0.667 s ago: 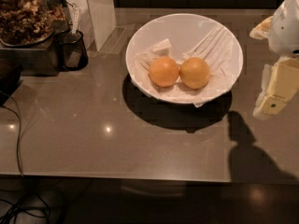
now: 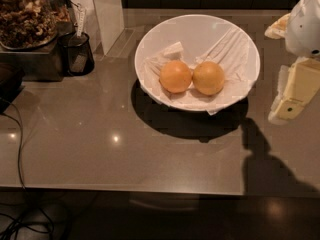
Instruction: Pick orange from white bowl
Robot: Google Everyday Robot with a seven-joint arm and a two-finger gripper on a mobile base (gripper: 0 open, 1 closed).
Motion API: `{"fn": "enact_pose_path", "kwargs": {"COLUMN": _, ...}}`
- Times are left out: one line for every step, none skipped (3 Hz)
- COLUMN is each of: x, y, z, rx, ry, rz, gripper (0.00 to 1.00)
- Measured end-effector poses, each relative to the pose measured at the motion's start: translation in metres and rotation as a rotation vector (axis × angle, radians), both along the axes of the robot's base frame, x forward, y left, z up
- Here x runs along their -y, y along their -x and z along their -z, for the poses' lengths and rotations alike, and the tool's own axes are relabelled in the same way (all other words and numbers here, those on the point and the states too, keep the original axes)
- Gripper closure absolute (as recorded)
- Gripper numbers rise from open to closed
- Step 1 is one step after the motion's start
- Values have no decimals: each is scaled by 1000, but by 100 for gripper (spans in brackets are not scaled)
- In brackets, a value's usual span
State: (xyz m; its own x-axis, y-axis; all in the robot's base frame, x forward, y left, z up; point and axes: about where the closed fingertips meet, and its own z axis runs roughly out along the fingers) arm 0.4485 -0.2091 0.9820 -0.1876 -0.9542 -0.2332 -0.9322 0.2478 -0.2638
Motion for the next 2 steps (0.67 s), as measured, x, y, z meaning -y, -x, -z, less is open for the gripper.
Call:
{"fn": "enact_pose_path", "kwargs": {"x": -9, "y": -22, "z": 1, "rx": 9, "ry": -48, "rz": -25, "gripper": 0}}
{"fn": "enact_pose_path", "kwargs": {"x": -24, "y": -50, "z": 10, "rx": -13, "ry": -90, "rz": -56, "gripper": 0}}
